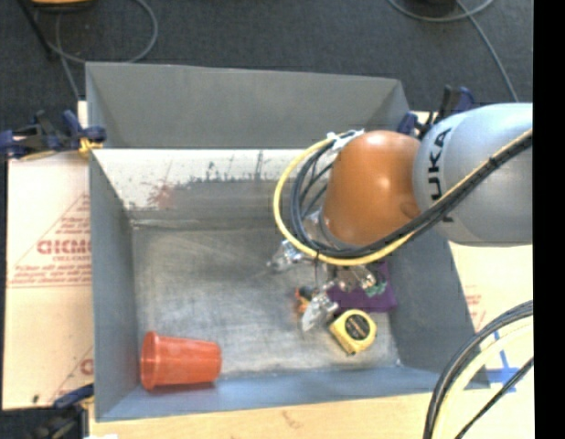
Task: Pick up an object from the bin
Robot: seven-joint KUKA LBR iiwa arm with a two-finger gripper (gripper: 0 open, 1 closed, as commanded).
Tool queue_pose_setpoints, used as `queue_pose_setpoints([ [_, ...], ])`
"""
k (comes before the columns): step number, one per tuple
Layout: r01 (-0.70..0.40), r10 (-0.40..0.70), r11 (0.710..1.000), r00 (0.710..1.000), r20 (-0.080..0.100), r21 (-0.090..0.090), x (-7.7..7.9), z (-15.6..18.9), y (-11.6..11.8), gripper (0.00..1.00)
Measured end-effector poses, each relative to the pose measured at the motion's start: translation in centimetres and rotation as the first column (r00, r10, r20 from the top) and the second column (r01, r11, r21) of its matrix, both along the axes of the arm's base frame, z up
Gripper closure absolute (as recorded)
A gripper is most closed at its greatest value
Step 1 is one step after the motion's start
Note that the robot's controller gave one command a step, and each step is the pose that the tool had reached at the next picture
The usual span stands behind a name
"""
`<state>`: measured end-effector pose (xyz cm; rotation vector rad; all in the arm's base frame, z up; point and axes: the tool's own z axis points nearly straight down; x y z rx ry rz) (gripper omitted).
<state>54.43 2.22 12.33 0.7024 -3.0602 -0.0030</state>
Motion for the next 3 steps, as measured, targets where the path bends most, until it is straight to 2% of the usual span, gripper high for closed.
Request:
queue_pose_setpoints([
  [1,0.004,-0.004,1.0,1.0,-0.009,-0.001,2.5,-4.6,-5.4,1.0],
  [2,0.005,-0.005,1.0,1.0,-0.008,-0.001,2.5,-4.6,-5.4,1.0],
  [3,0.001,-0.001,1.0,1.0,0.001,0.0,2.3,-1.7,-5.9,1.0],
])
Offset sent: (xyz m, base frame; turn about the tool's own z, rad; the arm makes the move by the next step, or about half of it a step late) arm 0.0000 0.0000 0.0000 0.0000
